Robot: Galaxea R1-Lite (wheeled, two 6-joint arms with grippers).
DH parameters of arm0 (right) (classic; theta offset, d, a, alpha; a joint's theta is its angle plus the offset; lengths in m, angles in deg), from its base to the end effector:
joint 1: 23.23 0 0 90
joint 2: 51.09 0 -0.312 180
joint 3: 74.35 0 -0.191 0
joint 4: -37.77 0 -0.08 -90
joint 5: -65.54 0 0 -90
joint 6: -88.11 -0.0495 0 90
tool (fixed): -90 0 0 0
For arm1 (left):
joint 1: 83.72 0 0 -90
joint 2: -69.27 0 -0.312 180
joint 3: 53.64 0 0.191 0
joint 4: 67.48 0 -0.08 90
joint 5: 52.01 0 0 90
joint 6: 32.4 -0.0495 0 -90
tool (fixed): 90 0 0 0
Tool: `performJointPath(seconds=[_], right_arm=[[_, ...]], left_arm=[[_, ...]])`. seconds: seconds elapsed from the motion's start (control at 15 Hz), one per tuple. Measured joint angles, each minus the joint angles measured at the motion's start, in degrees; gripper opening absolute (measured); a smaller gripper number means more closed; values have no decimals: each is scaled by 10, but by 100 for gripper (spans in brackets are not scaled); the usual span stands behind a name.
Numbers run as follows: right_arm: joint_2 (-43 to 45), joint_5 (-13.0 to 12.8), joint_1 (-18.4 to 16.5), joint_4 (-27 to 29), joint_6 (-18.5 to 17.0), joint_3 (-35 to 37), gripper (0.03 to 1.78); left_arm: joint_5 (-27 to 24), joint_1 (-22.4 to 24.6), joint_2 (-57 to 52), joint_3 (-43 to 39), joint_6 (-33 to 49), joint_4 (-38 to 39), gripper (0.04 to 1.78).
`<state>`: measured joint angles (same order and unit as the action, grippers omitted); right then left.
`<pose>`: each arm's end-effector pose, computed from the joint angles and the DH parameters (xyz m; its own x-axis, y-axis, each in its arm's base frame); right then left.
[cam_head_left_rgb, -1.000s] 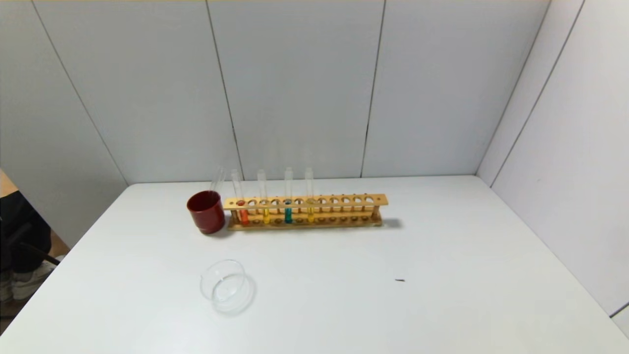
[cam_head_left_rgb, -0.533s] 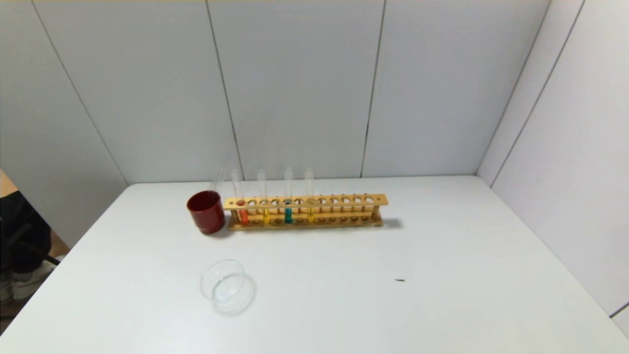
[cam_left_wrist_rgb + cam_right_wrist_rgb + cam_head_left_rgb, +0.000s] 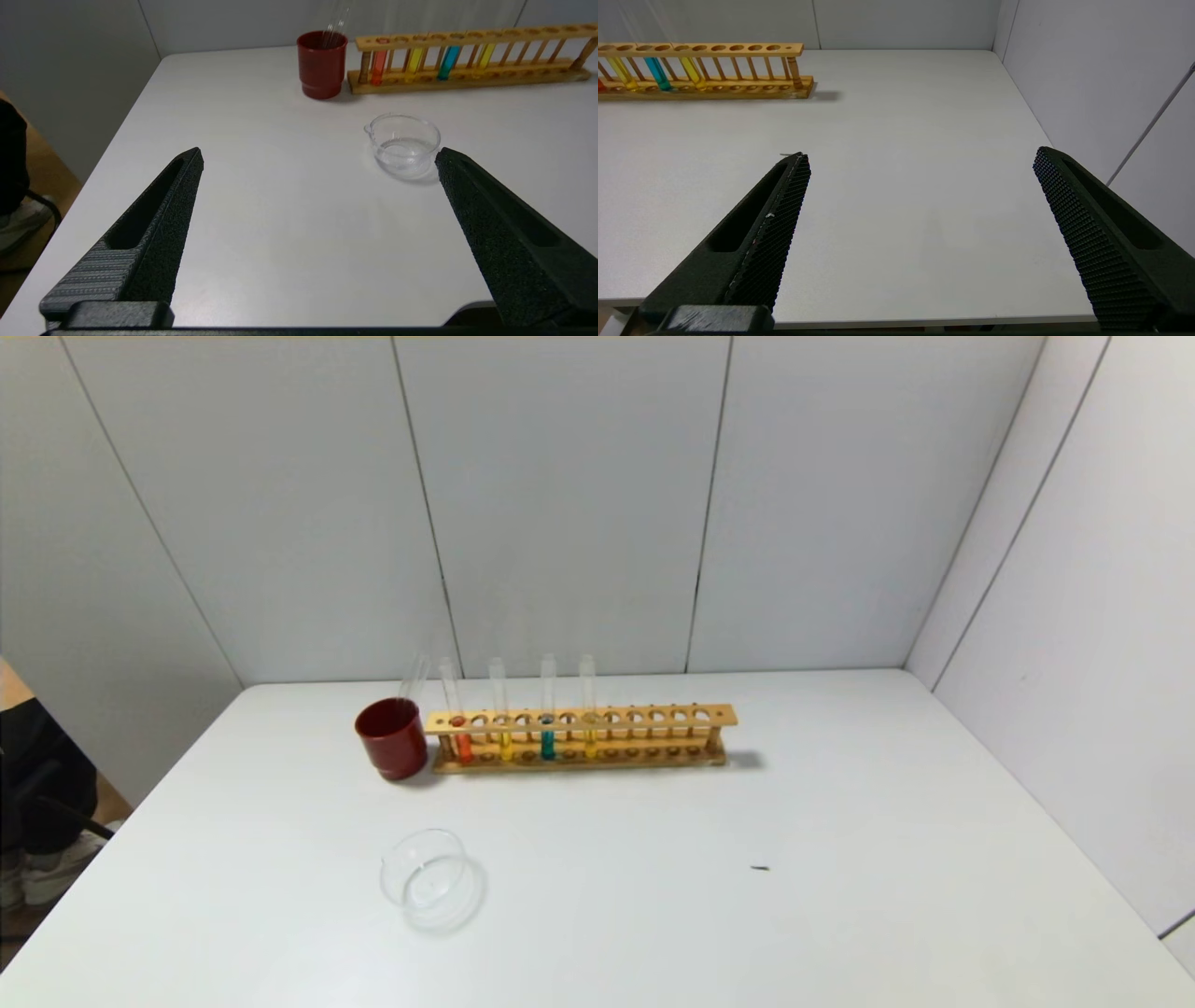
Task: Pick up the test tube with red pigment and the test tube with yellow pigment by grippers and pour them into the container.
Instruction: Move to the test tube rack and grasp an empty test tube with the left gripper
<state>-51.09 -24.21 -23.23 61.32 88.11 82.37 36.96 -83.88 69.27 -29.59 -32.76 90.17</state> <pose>-0.0071 0.0002 0.0749 1.0000 0.0044 -0.0047 -0.0044 1.0000 0.0000 -0.0081 -0.0009 0.0817 0.9993 -0.0208 0.0297 0.0206 0.9998 0.0068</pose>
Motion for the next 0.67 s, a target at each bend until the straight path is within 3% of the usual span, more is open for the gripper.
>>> performJointPath(seconds=[0.33, 0.67], right_arm=[[0, 0, 0, 0, 0, 0, 175], [0, 0, 0, 0, 0, 0, 175]], left_arm=[[-79, -1, 37, 129, 0, -76, 175], [-94, -40, 271, 273, 0, -45, 175]])
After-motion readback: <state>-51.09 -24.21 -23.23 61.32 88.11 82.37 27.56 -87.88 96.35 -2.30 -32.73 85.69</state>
